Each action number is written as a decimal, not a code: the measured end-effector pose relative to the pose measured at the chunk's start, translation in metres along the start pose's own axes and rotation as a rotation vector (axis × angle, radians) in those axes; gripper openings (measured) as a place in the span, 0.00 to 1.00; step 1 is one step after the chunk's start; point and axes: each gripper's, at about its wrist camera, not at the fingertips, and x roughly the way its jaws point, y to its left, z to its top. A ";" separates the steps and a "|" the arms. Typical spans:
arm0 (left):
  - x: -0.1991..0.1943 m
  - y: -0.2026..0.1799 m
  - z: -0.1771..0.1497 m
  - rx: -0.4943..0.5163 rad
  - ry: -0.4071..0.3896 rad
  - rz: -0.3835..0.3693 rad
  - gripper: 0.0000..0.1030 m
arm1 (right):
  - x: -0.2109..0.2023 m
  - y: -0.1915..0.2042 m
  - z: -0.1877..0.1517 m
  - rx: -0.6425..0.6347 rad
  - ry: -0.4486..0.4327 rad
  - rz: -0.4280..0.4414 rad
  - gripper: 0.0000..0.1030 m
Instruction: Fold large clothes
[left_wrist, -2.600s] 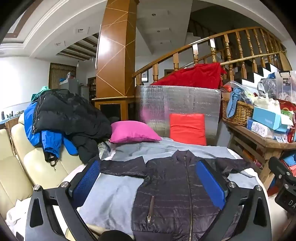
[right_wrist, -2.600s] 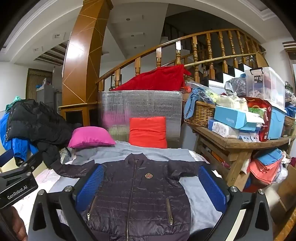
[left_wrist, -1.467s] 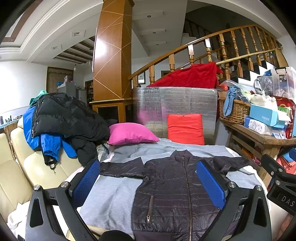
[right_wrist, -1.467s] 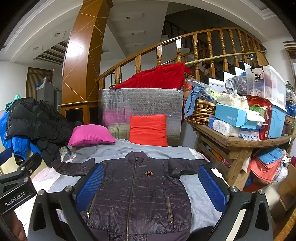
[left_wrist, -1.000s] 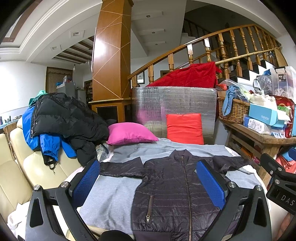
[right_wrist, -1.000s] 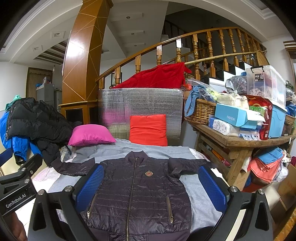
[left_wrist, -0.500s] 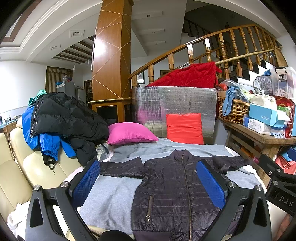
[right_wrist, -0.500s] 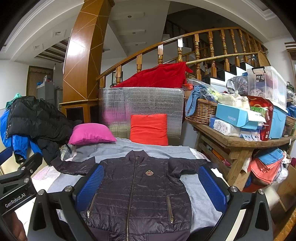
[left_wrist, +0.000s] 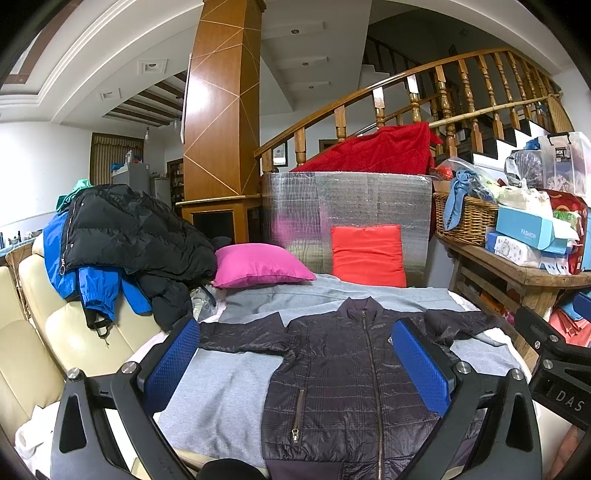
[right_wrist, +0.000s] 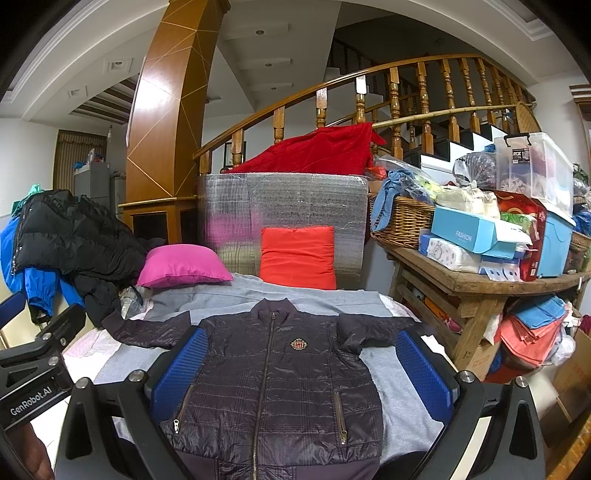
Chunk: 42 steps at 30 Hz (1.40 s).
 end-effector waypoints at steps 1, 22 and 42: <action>0.000 0.000 0.000 0.001 0.000 0.002 1.00 | 0.000 0.000 0.000 0.000 0.001 0.000 1.00; 0.006 0.001 -0.003 -0.001 0.018 -0.001 1.00 | 0.006 -0.001 -0.003 -0.010 0.017 0.000 1.00; 0.143 -0.040 -0.035 0.058 0.211 -0.016 1.00 | 0.179 -0.089 -0.021 0.105 0.203 -0.035 1.00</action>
